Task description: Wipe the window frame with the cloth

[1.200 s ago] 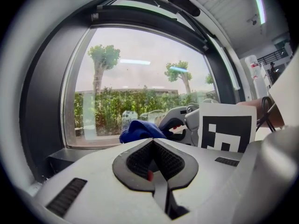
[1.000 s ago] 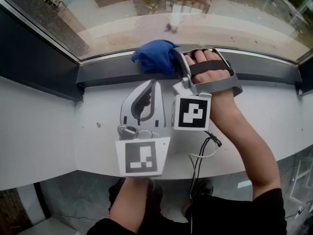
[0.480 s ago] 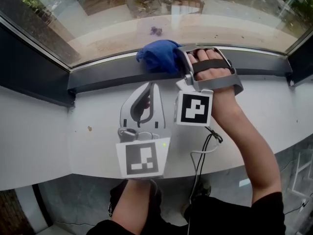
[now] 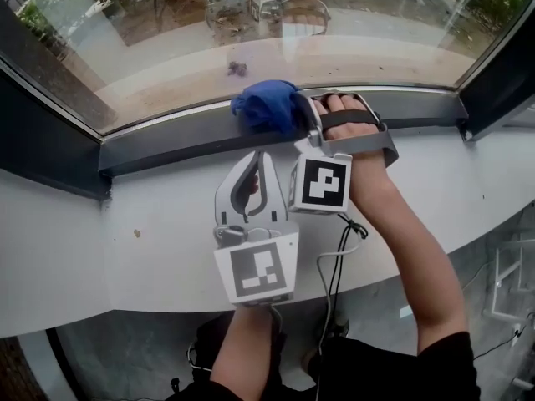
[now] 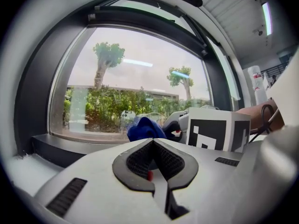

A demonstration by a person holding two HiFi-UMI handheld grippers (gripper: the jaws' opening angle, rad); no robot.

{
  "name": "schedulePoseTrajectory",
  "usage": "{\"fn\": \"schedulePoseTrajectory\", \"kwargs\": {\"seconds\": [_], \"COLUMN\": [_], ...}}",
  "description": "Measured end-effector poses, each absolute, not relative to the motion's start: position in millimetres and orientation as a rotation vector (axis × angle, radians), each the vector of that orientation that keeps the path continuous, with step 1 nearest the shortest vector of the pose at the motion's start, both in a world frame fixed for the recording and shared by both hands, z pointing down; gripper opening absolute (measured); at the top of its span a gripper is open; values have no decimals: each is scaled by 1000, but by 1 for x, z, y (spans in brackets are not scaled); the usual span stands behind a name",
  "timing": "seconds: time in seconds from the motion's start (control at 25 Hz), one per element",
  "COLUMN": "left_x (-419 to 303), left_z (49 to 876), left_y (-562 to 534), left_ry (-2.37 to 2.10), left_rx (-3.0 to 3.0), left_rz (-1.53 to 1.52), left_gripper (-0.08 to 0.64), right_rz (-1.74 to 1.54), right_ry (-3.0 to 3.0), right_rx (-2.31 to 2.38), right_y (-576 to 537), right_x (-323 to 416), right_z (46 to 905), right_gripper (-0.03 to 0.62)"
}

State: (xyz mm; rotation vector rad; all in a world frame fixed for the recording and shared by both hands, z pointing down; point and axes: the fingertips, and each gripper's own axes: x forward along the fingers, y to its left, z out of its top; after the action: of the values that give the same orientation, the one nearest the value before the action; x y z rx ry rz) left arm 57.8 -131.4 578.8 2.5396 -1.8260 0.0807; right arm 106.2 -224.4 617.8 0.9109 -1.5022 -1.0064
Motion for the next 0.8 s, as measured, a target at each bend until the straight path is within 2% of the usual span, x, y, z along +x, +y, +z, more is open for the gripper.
{"fn": "schedulePoseTrajectory", "kwargs": {"seconds": [0.36,0.8], "left_x": [85,85], "left_z": [581,588], "left_y": [-127,-149], "left_ry": [-1698,-1592], "left_rx": [2558,2525], "left_rz": [33,-48], "left_gripper": [5,5], "right_rz": [-950,-914], "right_ry": [-1472,-1397], "right_rx": [925,881], "right_y": [-222,-232], "right_x": [135,148], "right_z": [614,626], "right_gripper": [21,21]}}
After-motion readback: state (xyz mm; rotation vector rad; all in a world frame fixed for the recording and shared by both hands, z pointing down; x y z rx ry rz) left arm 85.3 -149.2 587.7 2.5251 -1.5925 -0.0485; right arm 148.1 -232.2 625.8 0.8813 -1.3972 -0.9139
